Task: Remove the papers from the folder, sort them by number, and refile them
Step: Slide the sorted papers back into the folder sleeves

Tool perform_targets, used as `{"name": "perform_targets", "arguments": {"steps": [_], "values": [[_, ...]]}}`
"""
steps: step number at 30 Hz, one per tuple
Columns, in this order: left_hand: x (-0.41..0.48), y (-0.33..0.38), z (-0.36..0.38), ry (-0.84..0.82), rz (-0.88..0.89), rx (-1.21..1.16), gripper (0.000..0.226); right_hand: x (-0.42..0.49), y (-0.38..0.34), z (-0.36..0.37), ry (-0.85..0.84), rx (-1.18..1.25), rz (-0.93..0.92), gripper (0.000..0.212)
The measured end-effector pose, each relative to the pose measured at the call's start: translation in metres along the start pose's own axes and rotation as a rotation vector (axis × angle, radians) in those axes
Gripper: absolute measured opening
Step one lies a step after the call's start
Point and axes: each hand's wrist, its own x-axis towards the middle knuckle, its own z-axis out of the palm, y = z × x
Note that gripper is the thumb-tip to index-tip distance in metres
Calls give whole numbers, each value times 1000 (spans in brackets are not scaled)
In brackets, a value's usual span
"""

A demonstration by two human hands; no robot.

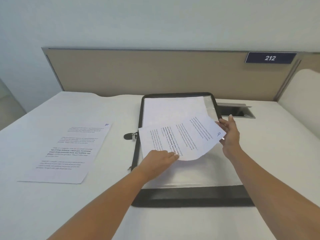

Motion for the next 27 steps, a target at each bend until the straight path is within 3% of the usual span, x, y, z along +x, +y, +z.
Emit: {"name": "perform_targets", "arguments": {"steps": [2, 5, 8, 10, 13, 16, 19, 23, 27], "values": [[9, 14, 9, -4, 13, -30, 55, 2, -4, -20, 90, -115, -103, 27], [22, 32, 16, 4, 28, -58, 49, 5, 3, -44, 139, -553, -294, 23], [36, 47, 20, 73, 68, -90, 41, 7, 6, -60, 211, -970, -688, 14], [46, 56, 20, 74, 62, -110, 43, 12, 7, -68, 149, -1156, -950, 5], [63, 71, 19, -87, -27, -134, 41, 10, 13, -70, -51, -1299, -1089, 12], [77, 86, 21, -178, -191, -290, 42, 6, 26, -70, -373, -1389, -979, 18], [84, 91, 21, -35, -455, -547, 41, 7, 41, -80, -604, -1522, -652, 40], [90, 88, 21, 152, -689, -682, 31, 18, 44, -108, -584, -1562, -536, 45], [98, 92, 28, 112, -796, -672, 35, 32, 27, -138, -446, -1561, -490, 43]]}}
